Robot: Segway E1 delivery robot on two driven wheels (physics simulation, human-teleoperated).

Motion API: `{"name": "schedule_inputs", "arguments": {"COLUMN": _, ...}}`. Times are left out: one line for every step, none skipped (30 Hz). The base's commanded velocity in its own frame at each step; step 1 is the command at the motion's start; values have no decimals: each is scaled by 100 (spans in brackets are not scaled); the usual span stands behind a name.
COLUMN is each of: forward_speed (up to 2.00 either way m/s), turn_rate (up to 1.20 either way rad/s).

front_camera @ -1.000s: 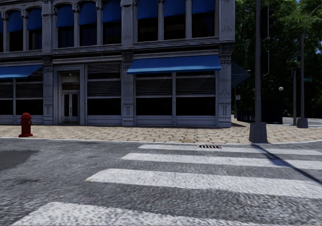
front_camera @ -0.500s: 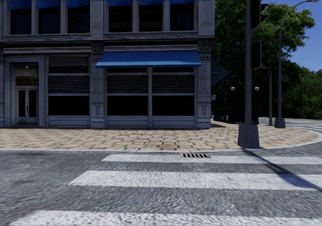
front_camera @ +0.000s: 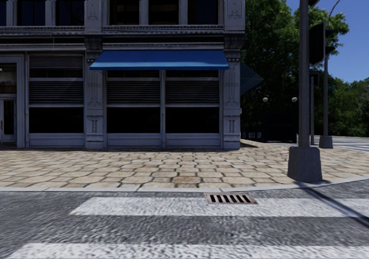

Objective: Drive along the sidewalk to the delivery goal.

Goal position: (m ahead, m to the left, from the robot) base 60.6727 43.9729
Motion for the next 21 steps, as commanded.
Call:
{"name": "schedule_inputs", "arguments": {"forward_speed": 200, "turn_rate": 0}}
{"name": "schedule_inputs", "arguments": {"forward_speed": 200, "turn_rate": 0}}
{"name": "schedule_inputs", "arguments": {"forward_speed": 200, "turn_rate": 0}}
{"name": "schedule_inputs", "arguments": {"forward_speed": 200, "turn_rate": 0}}
{"name": "schedule_inputs", "arguments": {"forward_speed": 200, "turn_rate": 0}}
{"name": "schedule_inputs", "arguments": {"forward_speed": 200, "turn_rate": 0}}
{"name": "schedule_inputs", "arguments": {"forward_speed": 200, "turn_rate": 0}}
{"name": "schedule_inputs", "arguments": {"forward_speed": 200, "turn_rate": 0}}
{"name": "schedule_inputs", "arguments": {"forward_speed": 200, "turn_rate": 0}}
{"name": "schedule_inputs", "arguments": {"forward_speed": 200, "turn_rate": 0}}
{"name": "schedule_inputs", "arguments": {"forward_speed": 200, "turn_rate": 0}}
{"name": "schedule_inputs", "arguments": {"forward_speed": 200, "turn_rate": 0}}
{"name": "schedule_inputs", "arguments": {"forward_speed": 200, "turn_rate": 0}}
{"name": "schedule_inputs", "arguments": {"forward_speed": 200, "turn_rate": 0}}
{"name": "schedule_inputs", "arguments": {"forward_speed": 200, "turn_rate": 0}}
{"name": "schedule_inputs", "arguments": {"forward_speed": 200, "turn_rate": 0}}
{"name": "schedule_inputs", "arguments": {"forward_speed": 200, "turn_rate": 0}}
{"name": "schedule_inputs", "arguments": {"forward_speed": 200, "turn_rate": 0}}
{"name": "schedule_inputs", "arguments": {"forward_speed": 200, "turn_rate": 0}}
{"name": "schedule_inputs", "arguments": {"forward_speed": 200, "turn_rate": 0}}
{"name": "schedule_inputs", "arguments": {"forward_speed": 200, "turn_rate": 0}}
